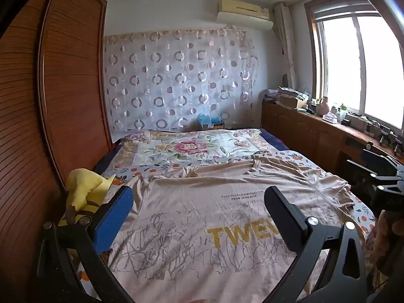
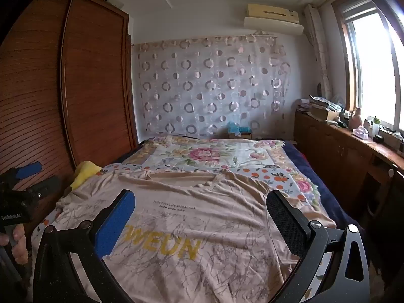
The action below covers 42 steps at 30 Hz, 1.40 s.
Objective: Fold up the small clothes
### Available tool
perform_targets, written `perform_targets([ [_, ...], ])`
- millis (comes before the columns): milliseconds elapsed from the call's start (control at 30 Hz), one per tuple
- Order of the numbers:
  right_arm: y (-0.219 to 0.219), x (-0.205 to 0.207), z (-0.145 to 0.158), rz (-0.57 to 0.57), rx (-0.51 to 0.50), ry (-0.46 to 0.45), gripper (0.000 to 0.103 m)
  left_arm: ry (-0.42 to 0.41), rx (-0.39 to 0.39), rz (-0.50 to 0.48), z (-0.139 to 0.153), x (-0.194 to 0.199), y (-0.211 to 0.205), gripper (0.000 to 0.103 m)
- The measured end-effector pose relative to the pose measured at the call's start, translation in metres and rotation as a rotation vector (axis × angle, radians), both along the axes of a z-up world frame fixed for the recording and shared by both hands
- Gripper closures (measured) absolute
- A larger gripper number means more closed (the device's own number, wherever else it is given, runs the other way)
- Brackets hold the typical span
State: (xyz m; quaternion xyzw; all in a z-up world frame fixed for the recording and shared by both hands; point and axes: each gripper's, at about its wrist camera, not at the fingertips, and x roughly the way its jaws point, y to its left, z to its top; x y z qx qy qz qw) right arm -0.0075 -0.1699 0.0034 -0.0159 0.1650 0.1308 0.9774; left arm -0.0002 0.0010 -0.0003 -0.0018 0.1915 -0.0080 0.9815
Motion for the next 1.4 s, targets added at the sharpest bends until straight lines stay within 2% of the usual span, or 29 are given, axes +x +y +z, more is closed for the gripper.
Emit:
perform_targets([
  [300, 0.000, 0.001, -0.001, 0.003, 0.008, 0.033, 0.000, -0.012, 0.015, 0.003, 0.000, -0.001, 0.000, 0.000],
  [1400, 0.002, 0.000, -0.004, -0.001, 0.009, 0.020, 0.000, -0.019, 0.014, 0.013, 0.013, -0.006, 0.010, 0.000],
])
